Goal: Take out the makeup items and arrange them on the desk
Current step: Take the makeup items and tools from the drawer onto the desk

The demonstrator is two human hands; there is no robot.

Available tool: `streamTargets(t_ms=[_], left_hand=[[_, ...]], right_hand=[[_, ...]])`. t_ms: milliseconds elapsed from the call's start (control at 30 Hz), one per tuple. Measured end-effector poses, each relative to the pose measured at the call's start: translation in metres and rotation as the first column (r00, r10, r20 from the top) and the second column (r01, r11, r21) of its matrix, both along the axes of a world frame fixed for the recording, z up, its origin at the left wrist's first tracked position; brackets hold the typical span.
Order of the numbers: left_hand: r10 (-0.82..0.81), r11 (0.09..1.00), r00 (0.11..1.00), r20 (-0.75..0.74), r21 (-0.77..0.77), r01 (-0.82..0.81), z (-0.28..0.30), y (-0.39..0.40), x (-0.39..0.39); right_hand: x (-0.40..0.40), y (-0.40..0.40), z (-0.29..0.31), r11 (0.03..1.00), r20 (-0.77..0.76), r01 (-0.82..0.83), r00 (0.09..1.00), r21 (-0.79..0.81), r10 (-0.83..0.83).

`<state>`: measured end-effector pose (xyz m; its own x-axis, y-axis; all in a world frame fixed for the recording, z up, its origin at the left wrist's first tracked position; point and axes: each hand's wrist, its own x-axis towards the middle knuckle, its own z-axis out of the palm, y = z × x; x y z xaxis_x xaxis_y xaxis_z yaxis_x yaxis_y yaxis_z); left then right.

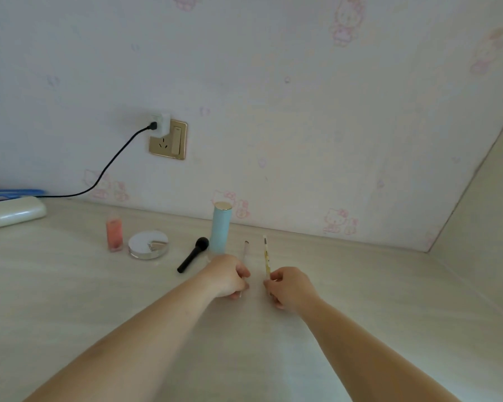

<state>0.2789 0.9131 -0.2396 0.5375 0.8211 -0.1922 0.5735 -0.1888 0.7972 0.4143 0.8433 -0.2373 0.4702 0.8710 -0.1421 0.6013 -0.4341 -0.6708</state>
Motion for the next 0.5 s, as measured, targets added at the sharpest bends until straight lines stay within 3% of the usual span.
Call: streamTargets(t_ms=[233, 500], left_hand=[[0.013, 0.999, 0.999, -0.033, 0.033, -0.012, 0.000, 0.006, 0.007], [0.036, 0.981, 0.991, -0.125, 0.196, -0.011, -0.004, 0.006, 0.012]], right_hand=[[0.000, 0.016, 0.001, 1.000, 0.050, 0.007, 0.999, -0.018, -0.006], [0.000, 0.021, -0.006, 0.999, 0.169, -0.025, 0.985, -0.042, 0.032]])
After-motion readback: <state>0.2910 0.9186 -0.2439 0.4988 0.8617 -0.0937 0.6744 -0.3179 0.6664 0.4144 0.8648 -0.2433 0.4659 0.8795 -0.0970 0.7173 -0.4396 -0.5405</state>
